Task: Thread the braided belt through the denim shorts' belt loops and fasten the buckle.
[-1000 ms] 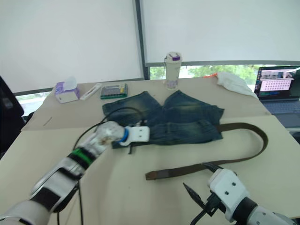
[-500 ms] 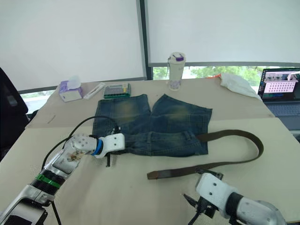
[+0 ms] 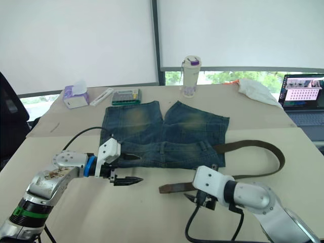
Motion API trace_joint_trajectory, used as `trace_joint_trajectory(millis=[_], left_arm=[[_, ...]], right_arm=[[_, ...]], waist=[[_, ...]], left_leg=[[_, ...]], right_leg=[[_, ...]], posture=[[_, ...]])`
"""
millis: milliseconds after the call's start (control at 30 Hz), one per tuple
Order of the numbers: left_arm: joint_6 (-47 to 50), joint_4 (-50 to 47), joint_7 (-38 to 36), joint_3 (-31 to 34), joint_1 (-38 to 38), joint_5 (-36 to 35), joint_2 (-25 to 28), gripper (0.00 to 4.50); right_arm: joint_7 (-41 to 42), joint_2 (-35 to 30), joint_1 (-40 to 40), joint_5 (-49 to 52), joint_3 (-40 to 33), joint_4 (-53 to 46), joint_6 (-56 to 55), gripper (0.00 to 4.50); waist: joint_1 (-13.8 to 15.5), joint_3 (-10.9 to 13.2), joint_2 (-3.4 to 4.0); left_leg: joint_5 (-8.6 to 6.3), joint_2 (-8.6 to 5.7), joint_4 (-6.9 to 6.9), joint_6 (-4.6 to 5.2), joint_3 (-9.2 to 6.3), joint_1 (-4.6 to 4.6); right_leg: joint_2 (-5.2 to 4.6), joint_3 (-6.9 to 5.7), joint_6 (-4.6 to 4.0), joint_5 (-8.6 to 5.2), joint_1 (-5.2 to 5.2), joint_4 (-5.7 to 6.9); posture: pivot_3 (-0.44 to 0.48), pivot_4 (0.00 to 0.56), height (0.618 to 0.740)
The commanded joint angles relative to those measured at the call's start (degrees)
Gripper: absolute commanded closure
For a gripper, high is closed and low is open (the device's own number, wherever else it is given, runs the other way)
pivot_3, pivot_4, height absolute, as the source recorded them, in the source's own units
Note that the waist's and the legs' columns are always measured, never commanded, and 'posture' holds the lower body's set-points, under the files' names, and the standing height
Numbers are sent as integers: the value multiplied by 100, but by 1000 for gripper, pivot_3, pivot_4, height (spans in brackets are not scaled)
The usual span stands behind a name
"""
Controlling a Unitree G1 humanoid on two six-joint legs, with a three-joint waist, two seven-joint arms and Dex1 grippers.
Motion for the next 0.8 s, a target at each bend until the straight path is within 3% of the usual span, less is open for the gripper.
trace_joint_trajectory(millis=[33, 233, 600, 800], left_arm=[[20, -444, 171, 182, 193, -278, -38, 36], [99, -787, 437, 108, 496, -431, -142, 36], [-132, -762, 532, -126, 394, -375, -181, 36], [-173, -721, 560, -188, 384, -379, -184, 0]], right_arm=[[132, 20, -237, -132, 217, 19, 114, 0], [187, 82, -371, -208, 403, -19, 294, 0], [155, 276, -476, -419, 612, 68, 530, 0], [177, 294, -430, -640, 871, 487, 621, 1856]], waist=[[15, 0, 0], [21, 0, 1], [28, -1, 2], [28, -1, 2]], left_leg=[[0, 0, -1, 0, 0, -2], [0, 1, -2, -1, 1, -4], [-1, 2, -3, -4, 1, -4], [-1, 2, -4, -4, 2, -4]], right_leg=[[0, 0, 0, 0, -1, 0], [-1, 3, -8, 5, -5, -4], [1, 3, -9, 5, -8, -5], [1, 3, -9, 5, -9, -5]], posture=[[0, 150, 740], [0, 150, 740], [0, 150, 740], [0, 150, 740]])
